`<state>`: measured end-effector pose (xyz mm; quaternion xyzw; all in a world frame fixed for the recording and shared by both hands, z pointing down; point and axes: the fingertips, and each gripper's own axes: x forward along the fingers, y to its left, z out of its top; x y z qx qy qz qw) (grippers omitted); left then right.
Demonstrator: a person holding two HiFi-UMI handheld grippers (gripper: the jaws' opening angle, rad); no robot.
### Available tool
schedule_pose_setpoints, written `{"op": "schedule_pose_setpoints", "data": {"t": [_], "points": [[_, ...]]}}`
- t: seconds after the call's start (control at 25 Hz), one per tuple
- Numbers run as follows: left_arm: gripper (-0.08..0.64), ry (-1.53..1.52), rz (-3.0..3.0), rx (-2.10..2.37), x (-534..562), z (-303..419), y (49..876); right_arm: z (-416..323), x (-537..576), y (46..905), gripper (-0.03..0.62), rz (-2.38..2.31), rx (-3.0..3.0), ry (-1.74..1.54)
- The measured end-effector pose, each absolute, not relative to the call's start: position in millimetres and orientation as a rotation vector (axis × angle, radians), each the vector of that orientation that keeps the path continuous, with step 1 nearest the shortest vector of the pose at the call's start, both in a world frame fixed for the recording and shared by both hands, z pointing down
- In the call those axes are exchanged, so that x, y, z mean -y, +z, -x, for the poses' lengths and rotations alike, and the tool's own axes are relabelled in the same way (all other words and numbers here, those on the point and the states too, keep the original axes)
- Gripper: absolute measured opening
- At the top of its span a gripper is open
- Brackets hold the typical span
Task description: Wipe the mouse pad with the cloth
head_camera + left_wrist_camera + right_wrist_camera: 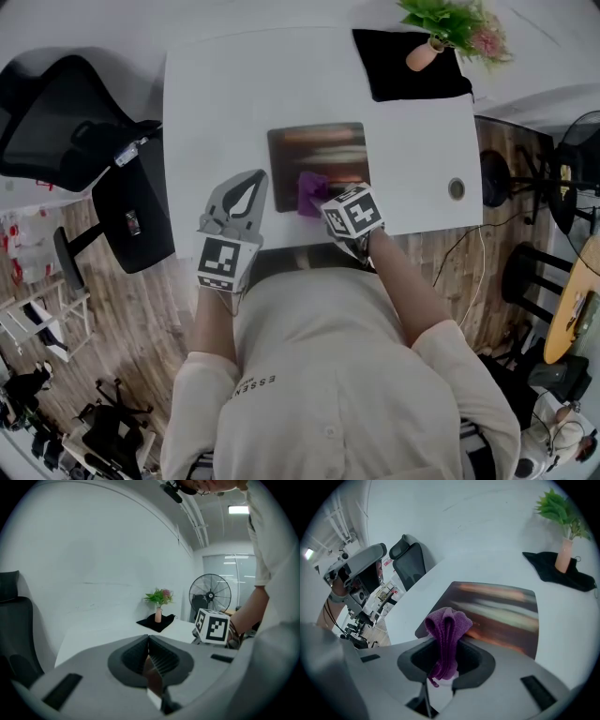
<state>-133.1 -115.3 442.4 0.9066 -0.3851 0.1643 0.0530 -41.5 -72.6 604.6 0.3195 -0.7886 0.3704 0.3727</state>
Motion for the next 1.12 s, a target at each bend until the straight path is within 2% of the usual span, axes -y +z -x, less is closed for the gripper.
{"op": "schedule_pose_setpoints", "data": {"t": [0.6,1.12], "points": [[0.002,0.500,-2.740,1.179,98,51,447,-59,71,605,0.101,-0.853,2.024,0.926],[0.002,0.479,-2.736,1.218,90,11,446,-134,73,608,0.101,-0.913,1.967,0.912]]}}
